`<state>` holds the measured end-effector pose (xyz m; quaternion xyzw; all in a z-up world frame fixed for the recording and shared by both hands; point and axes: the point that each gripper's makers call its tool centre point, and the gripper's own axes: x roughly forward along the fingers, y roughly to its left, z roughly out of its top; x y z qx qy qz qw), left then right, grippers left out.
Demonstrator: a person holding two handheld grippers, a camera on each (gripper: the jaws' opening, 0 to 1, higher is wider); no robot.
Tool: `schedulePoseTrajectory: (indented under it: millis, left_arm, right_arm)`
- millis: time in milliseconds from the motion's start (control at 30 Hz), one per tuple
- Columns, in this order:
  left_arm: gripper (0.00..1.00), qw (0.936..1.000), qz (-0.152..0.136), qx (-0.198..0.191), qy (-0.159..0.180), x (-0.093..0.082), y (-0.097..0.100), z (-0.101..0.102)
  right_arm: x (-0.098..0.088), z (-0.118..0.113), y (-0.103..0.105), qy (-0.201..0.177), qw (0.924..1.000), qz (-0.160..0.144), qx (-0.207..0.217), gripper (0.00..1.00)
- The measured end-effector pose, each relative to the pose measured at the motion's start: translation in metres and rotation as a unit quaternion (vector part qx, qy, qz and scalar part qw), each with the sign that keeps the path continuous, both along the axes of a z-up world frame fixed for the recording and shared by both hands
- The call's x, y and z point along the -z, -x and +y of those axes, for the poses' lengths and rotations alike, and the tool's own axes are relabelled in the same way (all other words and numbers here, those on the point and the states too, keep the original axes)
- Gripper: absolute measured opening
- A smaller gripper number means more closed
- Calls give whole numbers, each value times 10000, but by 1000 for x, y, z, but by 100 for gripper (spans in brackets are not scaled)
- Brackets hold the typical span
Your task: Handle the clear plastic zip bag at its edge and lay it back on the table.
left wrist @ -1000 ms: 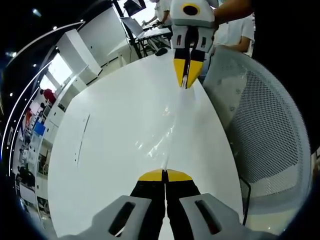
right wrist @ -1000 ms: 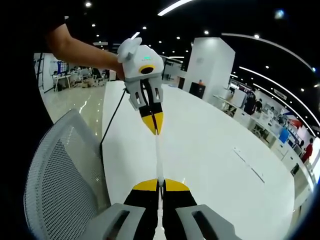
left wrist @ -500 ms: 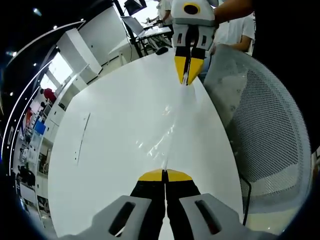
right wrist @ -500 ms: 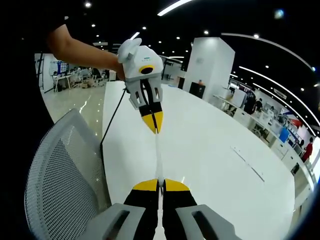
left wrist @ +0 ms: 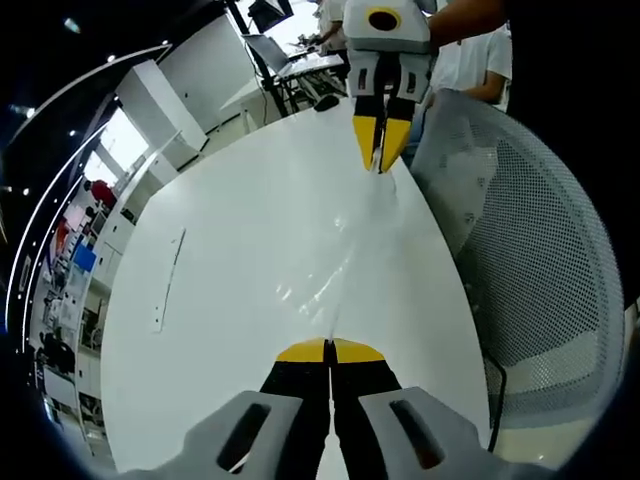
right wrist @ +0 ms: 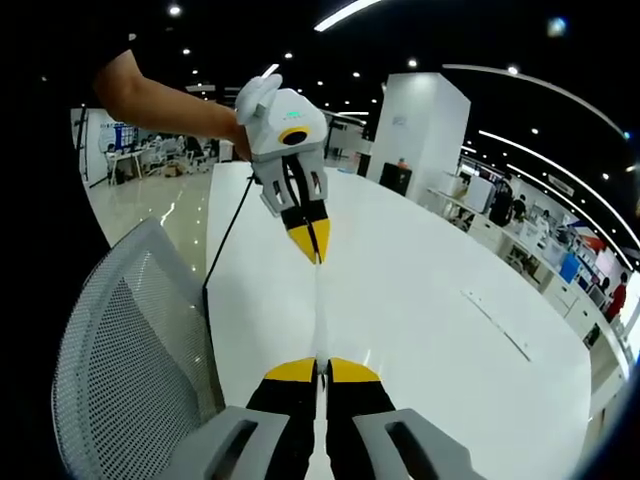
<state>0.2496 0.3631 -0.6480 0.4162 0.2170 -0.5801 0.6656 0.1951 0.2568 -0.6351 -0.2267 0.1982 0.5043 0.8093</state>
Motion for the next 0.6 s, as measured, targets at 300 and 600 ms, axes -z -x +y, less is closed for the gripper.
schedulePoseTrajectory:
  millis: [300, 600]
  left_arm:
    - [0, 9995, -71, 298, -64, 4, 12, -4]
    - [0, 9979, -162, 614, -118, 2, 20, -16]
  right_arm:
    - [4, -4, 5, 93, 9999, 103, 7, 0]
    - [-2, 4, 12, 29, 9997, 205, -139, 9]
